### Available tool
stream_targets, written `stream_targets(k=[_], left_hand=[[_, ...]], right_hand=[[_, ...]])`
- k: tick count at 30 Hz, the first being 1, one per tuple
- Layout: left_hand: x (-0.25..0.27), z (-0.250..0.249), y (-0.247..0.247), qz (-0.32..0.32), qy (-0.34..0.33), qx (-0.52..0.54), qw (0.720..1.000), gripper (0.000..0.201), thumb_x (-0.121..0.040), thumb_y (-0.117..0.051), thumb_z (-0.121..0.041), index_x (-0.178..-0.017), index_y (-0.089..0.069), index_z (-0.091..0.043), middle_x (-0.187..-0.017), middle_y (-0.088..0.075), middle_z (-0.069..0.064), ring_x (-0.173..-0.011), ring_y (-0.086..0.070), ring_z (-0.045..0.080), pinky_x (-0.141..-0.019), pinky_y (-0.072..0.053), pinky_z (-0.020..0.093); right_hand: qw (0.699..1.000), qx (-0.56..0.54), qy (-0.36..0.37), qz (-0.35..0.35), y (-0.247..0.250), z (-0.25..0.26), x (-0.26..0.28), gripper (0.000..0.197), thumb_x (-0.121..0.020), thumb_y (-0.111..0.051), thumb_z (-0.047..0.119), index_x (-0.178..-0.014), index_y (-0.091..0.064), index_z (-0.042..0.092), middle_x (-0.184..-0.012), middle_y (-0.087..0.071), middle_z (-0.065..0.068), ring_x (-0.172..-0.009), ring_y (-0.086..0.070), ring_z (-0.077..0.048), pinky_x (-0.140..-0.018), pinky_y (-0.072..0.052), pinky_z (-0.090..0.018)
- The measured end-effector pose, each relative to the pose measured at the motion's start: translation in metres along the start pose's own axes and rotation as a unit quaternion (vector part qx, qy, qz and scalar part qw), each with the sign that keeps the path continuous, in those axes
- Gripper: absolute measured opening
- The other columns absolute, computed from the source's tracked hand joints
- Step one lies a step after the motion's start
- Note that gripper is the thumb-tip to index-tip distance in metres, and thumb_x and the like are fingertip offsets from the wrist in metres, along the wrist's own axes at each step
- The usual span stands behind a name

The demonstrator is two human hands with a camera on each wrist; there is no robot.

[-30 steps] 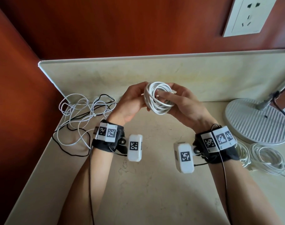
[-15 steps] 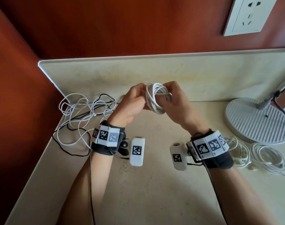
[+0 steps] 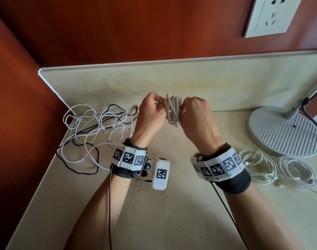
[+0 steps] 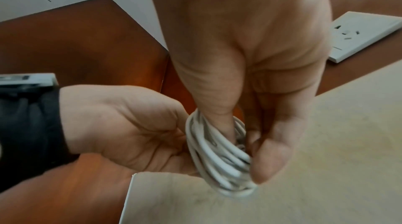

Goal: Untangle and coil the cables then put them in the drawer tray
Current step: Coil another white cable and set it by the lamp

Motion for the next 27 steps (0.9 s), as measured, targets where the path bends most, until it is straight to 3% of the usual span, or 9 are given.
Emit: stream_targets(k=[4, 7, 10, 13, 15, 18, 21, 24, 27], left_hand=[[-0.003, 0.005, -0.002, -0.028, -0.017, -0.042, 0.999, 0.014, -0.099, -0.064, -0.028, -0.090, -0.055, -0.023, -0.082, -0.072, 0.004, -0.068, -0.063, 0.016, -0.062, -0.043, 0.029], [-0.007, 0.008, 0.000, -0.047, -0.017, -0.040, 0.998, 0.012, -0.098, -0.065, -0.026, -0.092, -0.057, -0.020, -0.082, -0.071, 0.003, -0.067, -0.060, 0.014, -0.062, -0.041, 0.028], [-0.008, 0.007, 0.001, -0.064, -0.019, -0.032, 0.997, 0.012, -0.099, -0.065, -0.025, -0.096, -0.060, -0.015, -0.085, -0.072, 0.004, -0.072, -0.064, 0.016, -0.066, -0.047, 0.030], [-0.009, 0.007, 0.003, -0.072, -0.014, -0.007, 0.997, 0.017, -0.101, -0.063, -0.027, -0.101, -0.061, -0.010, -0.086, -0.072, 0.006, -0.074, -0.067, 0.015, -0.066, -0.050, 0.028], [-0.011, 0.008, 0.004, -0.076, 0.002, 0.012, 0.997, 0.019, -0.100, -0.064, -0.028, -0.103, -0.063, -0.010, -0.090, -0.074, 0.006, -0.079, -0.070, 0.017, -0.070, -0.054, 0.030], [-0.015, 0.009, 0.007, -0.080, 0.027, 0.054, 0.995, 0.025, -0.099, -0.063, -0.027, -0.089, -0.068, -0.005, -0.085, -0.074, 0.008, -0.076, -0.069, 0.021, -0.075, -0.056, 0.040], [-0.020, 0.009, 0.011, -0.059, 0.063, 0.088, 0.992, 0.034, -0.101, -0.058, -0.020, -0.083, -0.069, 0.008, -0.074, -0.068, 0.014, -0.068, -0.061, 0.022, -0.079, -0.058, 0.046], [-0.018, 0.005, 0.011, -0.046, 0.096, 0.140, 0.984, 0.030, -0.104, -0.052, -0.009, -0.083, -0.068, 0.004, -0.075, -0.070, 0.011, -0.066, -0.063, 0.020, -0.076, -0.059, 0.034], [-0.015, 0.000, 0.012, -0.036, 0.121, 0.214, 0.969, 0.031, -0.108, -0.048, -0.007, -0.085, -0.068, 0.002, -0.071, -0.073, 0.004, -0.061, -0.069, 0.012, -0.070, -0.060, 0.026]], right_hand=[[0.998, 0.017, 0.055, 0.037, -0.006, 0.007, 0.007, 0.025, -0.089, -0.053, -0.015, -0.079, -0.052, 0.008, -0.073, -0.051, -0.010, -0.052, -0.042, -0.022, -0.050, -0.033, -0.031], [0.996, -0.016, 0.041, 0.071, -0.012, 0.003, 0.004, 0.018, -0.094, -0.048, -0.010, -0.088, -0.048, 0.007, -0.075, -0.054, -0.009, -0.052, -0.042, -0.014, -0.047, -0.025, -0.023], [0.993, -0.069, 0.044, 0.080, -0.016, -0.003, 0.000, 0.012, -0.100, -0.046, 0.001, -0.090, -0.050, 0.005, -0.077, -0.062, -0.011, -0.055, -0.050, -0.020, -0.049, -0.033, -0.031], [0.990, -0.115, 0.049, 0.072, -0.018, -0.006, -0.005, 0.023, -0.106, -0.044, 0.014, -0.085, -0.051, 0.007, -0.076, -0.066, -0.009, -0.057, -0.055, -0.022, -0.053, -0.038, -0.032], [0.985, -0.152, 0.033, 0.069, -0.017, -0.009, -0.007, 0.028, -0.106, -0.043, 0.017, -0.084, -0.054, 0.005, -0.076, -0.070, -0.009, -0.064, -0.063, -0.027, -0.062, -0.048, -0.042], [0.969, -0.228, -0.019, 0.089, -0.016, -0.015, -0.008, 0.030, -0.105, -0.043, 0.018, -0.087, -0.062, 0.002, -0.079, -0.075, -0.005, -0.073, -0.074, -0.017, -0.074, -0.058, -0.045], [0.944, -0.312, -0.052, 0.090, -0.016, -0.017, -0.008, 0.035, -0.104, -0.040, 0.016, -0.089, -0.066, -0.002, -0.080, -0.077, -0.007, -0.075, -0.077, -0.018, -0.079, -0.061, -0.052], [0.914, -0.385, -0.089, 0.088, -0.018, -0.015, -0.010, 0.040, -0.104, -0.037, 0.014, -0.093, -0.071, -0.006, -0.086, -0.078, -0.013, -0.080, -0.077, -0.026, -0.084, -0.061, -0.054], [0.880, -0.449, -0.132, 0.079, -0.017, -0.013, -0.009, 0.041, -0.104, -0.036, 0.010, -0.097, -0.069, -0.013, -0.089, -0.075, -0.021, -0.078, -0.074, -0.029, -0.082, -0.062, -0.047]])
Point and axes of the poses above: each hand's wrist, its own x-axis away from the middle knuckle, its own y-axis out of the back of the hand, z = x × y, the point moved 1 cm from there along -x, towards the middle knuckle
